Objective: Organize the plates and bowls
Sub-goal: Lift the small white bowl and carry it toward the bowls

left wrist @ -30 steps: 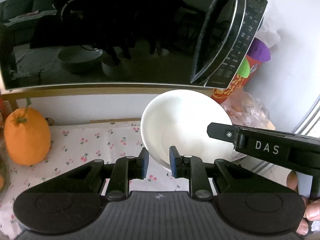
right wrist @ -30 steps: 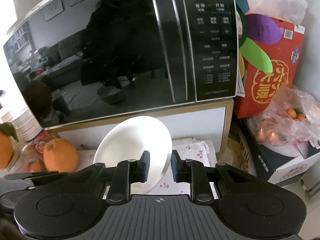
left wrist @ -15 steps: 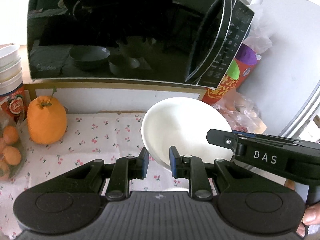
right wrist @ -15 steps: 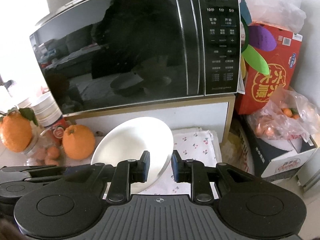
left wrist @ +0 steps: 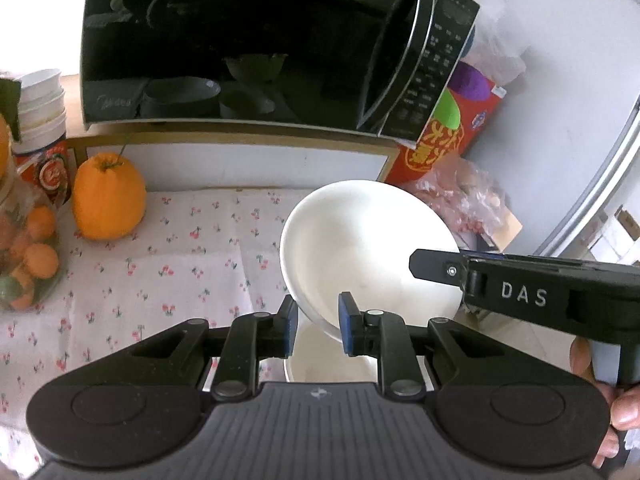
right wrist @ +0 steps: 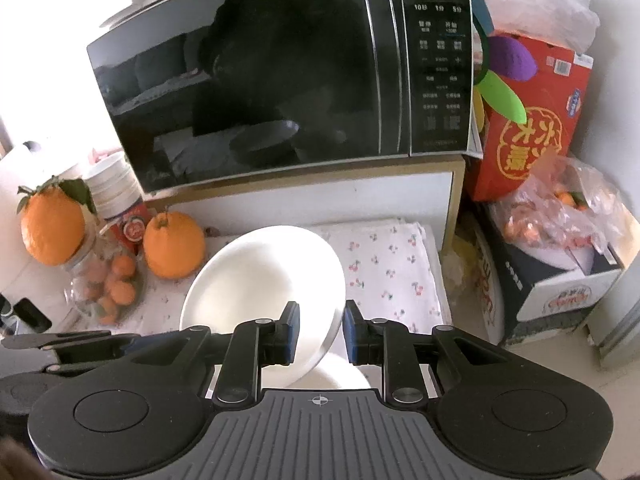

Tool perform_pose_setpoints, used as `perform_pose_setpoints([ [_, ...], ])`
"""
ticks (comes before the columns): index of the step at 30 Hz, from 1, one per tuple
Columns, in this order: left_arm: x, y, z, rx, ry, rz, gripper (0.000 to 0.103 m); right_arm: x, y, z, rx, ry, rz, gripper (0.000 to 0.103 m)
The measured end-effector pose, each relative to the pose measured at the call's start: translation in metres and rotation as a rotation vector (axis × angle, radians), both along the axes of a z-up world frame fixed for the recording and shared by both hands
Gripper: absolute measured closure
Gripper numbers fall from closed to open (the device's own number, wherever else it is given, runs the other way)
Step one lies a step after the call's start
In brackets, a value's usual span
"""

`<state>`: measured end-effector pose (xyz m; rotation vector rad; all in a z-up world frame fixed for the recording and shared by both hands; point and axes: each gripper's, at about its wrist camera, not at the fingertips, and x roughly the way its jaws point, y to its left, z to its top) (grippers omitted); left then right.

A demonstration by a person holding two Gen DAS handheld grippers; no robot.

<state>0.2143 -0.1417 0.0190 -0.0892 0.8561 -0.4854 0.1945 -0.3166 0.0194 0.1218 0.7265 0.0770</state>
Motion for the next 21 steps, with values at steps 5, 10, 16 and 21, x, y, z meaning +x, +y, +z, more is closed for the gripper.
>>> perform_pose_setpoints([
  [5, -0.014, 0.002, -0.011, -0.014, 0.014, 0.007, 0.083, -0.013, 0.002, -0.01, 0.002, 0.02, -0.013, 0.08],
  [10, -0.024, 0.0, -0.019, -0.007, -0.012, 0.003, 0.083, -0.02, 0.003, -0.022, -0.011, 0.029, -0.031, 0.08],
  [16, -0.024, -0.005, -0.033, 0.024, -0.013, -0.014, 0.084, -0.021, 0.005, -0.038, -0.043, 0.063, -0.047, 0.08],
  [21, -0.025, -0.01, -0.037, 0.086, -0.04, -0.032, 0.084, -0.021, 0.006, -0.045, -0.052, 0.087, -0.044, 0.08],
])
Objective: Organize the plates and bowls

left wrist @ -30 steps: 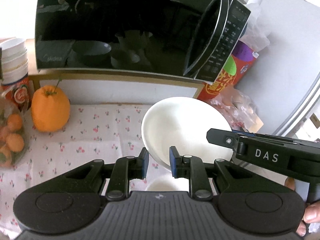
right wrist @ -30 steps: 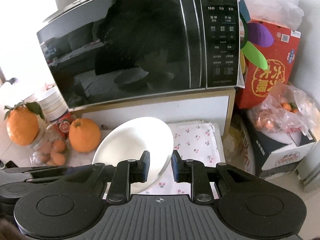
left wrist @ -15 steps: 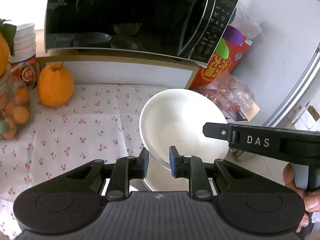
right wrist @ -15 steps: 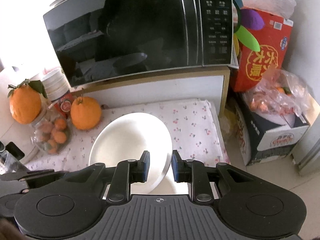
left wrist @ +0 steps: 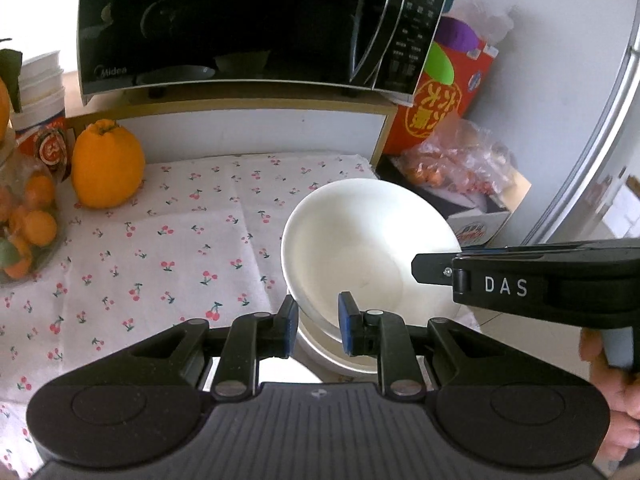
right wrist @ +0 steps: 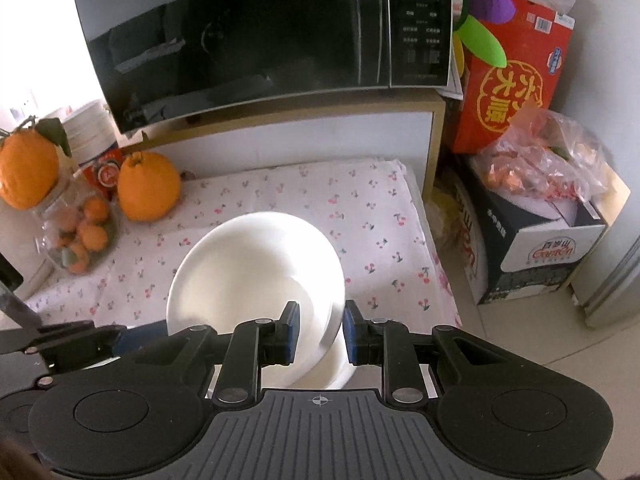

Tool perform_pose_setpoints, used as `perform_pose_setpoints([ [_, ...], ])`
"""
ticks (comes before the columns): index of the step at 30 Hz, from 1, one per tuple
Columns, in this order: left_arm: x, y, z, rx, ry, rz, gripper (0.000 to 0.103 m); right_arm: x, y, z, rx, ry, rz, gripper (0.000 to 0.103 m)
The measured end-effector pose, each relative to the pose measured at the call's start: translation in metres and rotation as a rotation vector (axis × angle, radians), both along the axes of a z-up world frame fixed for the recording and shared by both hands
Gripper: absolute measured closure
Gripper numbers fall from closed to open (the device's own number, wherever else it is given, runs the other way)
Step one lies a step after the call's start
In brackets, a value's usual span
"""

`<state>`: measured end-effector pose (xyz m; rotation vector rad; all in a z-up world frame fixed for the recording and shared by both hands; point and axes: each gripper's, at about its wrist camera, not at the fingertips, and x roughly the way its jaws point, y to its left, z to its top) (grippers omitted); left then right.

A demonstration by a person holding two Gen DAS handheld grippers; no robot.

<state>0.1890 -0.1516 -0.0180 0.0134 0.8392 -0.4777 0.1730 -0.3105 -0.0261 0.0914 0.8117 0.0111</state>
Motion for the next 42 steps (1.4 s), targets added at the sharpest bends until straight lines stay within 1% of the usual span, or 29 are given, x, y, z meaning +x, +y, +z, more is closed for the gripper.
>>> perform_pose_setpoints([
  [9, -0.002, -0.006, -0.013, 0.047, 0.01, -0.016, 0.083, 0.003, -0.003, -0.014, -0.015, 0.057, -0.011, 0.08],
  [16, -0.002, -0.011, -0.017, 0.076, 0.005, -0.027, 0.083, 0.006, -0.009, -0.023, -0.017, 0.083, -0.026, 0.08],
  [23, -0.003, -0.014, -0.019, 0.104, -0.009, -0.046, 0.082, 0.006, -0.011, -0.025, -0.019, 0.089, -0.019, 0.08],
  [28, -0.002, -0.014, -0.021, 0.108, -0.001, -0.053, 0.082, 0.005, -0.009, -0.025, -0.019, 0.083, -0.012, 0.08],
  [29, -0.001, -0.014, -0.021, 0.109, 0.004, -0.056, 0.081, 0.005, -0.009, -0.024, -0.02, 0.082, -0.011, 0.08],
  [31, -0.001, -0.015, -0.022, 0.109, 0.014, -0.067, 0.077, 0.005, -0.009, -0.025, -0.024, 0.082, -0.009, 0.079],
  [32, -0.001, -0.015, -0.022, 0.105, 0.016, -0.072, 0.073, 0.005, -0.009, -0.025, -0.026, 0.085, -0.009, 0.079],
  [33, -0.001, -0.015, -0.022, 0.1, 0.017, -0.079, 0.065, 0.005, -0.01, -0.025, -0.021, 0.086, -0.009, 0.077],
  [34, -0.001, -0.015, -0.021, 0.092, 0.013, -0.088, 0.06, 0.004, -0.011, -0.025, -0.014, 0.088, -0.007, 0.073],
  [36, -0.003, -0.015, -0.019, 0.08, -0.003, -0.109, 0.038, 0.002, -0.013, -0.024, -0.006, 0.08, -0.006, 0.051],
  [39, -0.006, -0.017, -0.017, 0.082, -0.034, -0.156, 0.021, -0.001, -0.017, -0.022, -0.009, 0.054, -0.004, 0.037],
  [40, -0.007, -0.018, -0.017, 0.086, -0.044, -0.171, 0.018, -0.002, -0.019, -0.021, -0.007, 0.047, -0.005, 0.035],
  [41, -0.007, -0.019, -0.017, 0.09, -0.053, -0.185, 0.011, -0.003, -0.021, -0.021, -0.004, 0.043, -0.007, 0.031],
  [42, -0.008, -0.02, -0.017, 0.092, -0.061, -0.195, 0.007, -0.003, -0.022, -0.021, -0.001, 0.041, -0.008, 0.028],
])
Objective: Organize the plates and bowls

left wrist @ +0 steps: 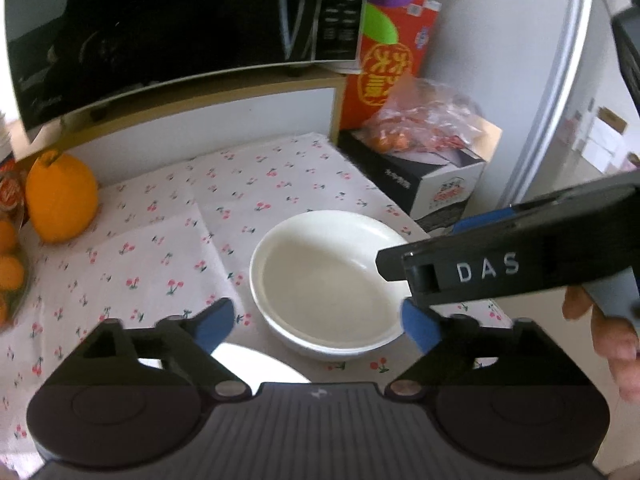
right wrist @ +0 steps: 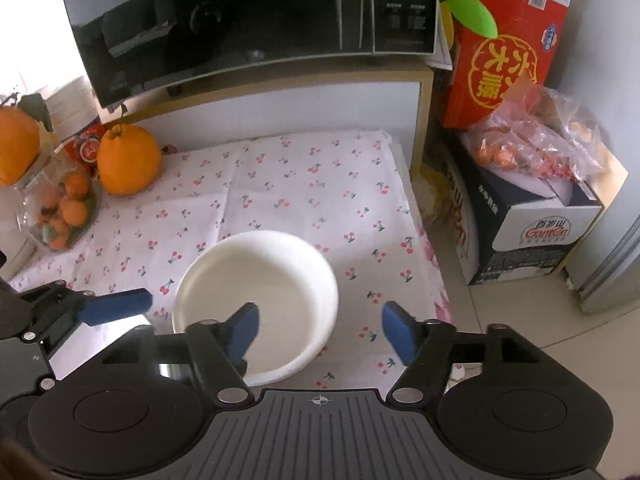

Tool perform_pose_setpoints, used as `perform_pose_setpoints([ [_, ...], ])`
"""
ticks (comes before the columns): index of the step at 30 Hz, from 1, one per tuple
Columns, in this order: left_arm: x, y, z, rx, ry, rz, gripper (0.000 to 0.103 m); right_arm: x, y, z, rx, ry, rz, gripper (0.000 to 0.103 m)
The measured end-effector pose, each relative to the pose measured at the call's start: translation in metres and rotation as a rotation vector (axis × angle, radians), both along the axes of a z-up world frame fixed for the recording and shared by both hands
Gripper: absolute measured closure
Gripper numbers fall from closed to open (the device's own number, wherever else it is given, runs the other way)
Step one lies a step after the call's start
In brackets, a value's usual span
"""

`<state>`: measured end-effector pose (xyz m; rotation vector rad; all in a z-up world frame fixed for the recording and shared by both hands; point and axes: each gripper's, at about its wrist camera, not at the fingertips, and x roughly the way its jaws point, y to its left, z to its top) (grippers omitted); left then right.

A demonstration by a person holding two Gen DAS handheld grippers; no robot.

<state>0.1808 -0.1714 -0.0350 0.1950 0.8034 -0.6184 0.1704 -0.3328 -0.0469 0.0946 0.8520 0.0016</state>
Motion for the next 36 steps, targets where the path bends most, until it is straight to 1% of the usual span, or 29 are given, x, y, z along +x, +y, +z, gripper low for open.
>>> perform_pose_setpoints([
  [5, -0.004, -0.006, -0.004, 0.02, -0.026, -0.054, 0.001, -0.001, -0.008, -0.004, 0.043, -0.006, 0.006, 0.022],
  [9, -0.008, -0.012, -0.009, 0.059, -0.059, -0.103, 0.001, -0.003, -0.015, -0.009, 0.112, -0.035, 0.013, 0.017],
  [14, -0.007, -0.017, -0.017, 0.104, -0.072, -0.124, 0.001, -0.001, -0.021, -0.019, 0.206, -0.049, -0.003, 0.017],
  [22, -0.004, -0.024, -0.026, 0.149, -0.078, -0.137, 0.001, 0.002, -0.03, -0.031, 0.282, -0.062, -0.079, 0.017],
  [26, -0.002, -0.026, -0.03, 0.151, -0.068, -0.137, 0.003, 0.005, -0.032, -0.037, 0.28, -0.049, -0.1, 0.017],
  [31, 0.0, -0.031, -0.034, 0.184, -0.093, -0.146, 0.008, 0.009, -0.027, -0.043, 0.245, -0.041, -0.097, 0.018],
  [34, 0.0, -0.031, -0.035, 0.191, -0.1, -0.147, 0.009, 0.011, -0.021, -0.044, 0.22, -0.042, -0.089, 0.02],
  [36, 0.0, -0.031, -0.035, 0.189, -0.101, -0.148, 0.009, 0.012, -0.019, -0.045, 0.211, -0.04, -0.084, 0.027],
])
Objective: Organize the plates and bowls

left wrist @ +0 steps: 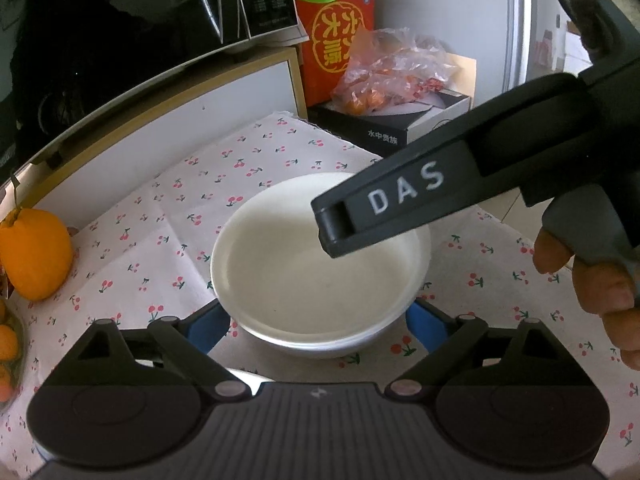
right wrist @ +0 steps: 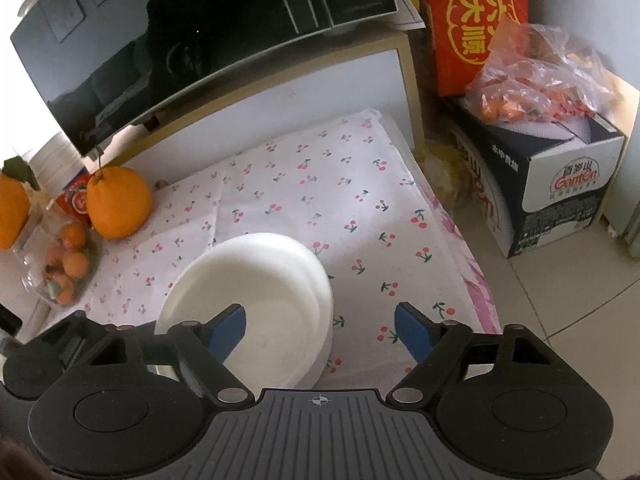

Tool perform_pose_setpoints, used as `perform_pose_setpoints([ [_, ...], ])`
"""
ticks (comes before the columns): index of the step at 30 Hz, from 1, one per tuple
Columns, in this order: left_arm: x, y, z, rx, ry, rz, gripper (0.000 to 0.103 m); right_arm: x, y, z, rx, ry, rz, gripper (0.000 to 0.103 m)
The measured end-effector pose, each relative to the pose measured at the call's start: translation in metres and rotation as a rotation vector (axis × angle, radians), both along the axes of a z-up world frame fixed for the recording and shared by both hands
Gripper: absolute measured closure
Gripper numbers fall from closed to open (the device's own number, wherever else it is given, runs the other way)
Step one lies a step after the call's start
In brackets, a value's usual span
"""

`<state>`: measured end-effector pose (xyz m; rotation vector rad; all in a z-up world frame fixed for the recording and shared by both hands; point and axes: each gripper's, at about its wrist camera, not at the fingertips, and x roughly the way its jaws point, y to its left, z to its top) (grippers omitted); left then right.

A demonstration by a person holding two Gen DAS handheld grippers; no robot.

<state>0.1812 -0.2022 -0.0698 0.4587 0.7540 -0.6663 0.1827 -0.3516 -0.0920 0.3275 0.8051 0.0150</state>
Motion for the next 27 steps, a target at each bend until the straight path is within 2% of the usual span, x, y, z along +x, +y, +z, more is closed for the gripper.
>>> perform_pose_setpoints([
  [1, 0.0, 0.0, 0.0, -0.002, -0.001, -0.002, 0.009, 0.001, 0.001, 0.0, -0.002, 0.003, 0.003, 0.03],
  [4, -0.001, 0.002, 0.0, -0.006, -0.003, -0.008, 0.01, 0.003, 0.002, -0.001, -0.008, 0.014, 0.009, 0.049],
  [6, -0.001, 0.002, -0.001, -0.007, -0.004, -0.011, 0.01, 0.004, 0.003, -0.002, -0.005, 0.022, 0.023, 0.068],
  [8, -0.002, 0.002, 0.0, -0.009, -0.009, -0.014, 0.011, 0.003, 0.005, -0.001, -0.005, 0.02, 0.041, 0.073],
  [12, -0.004, 0.003, 0.001, -0.022, -0.009, -0.013, 0.011, 0.001, 0.01, 0.001, -0.042, 0.013, 0.05, 0.072],
  [27, -0.015, 0.012, 0.026, -0.1, -0.045, 0.0, 0.011, -0.014, 0.01, 0.027, -0.036, -0.051, 0.045, 0.071],
])
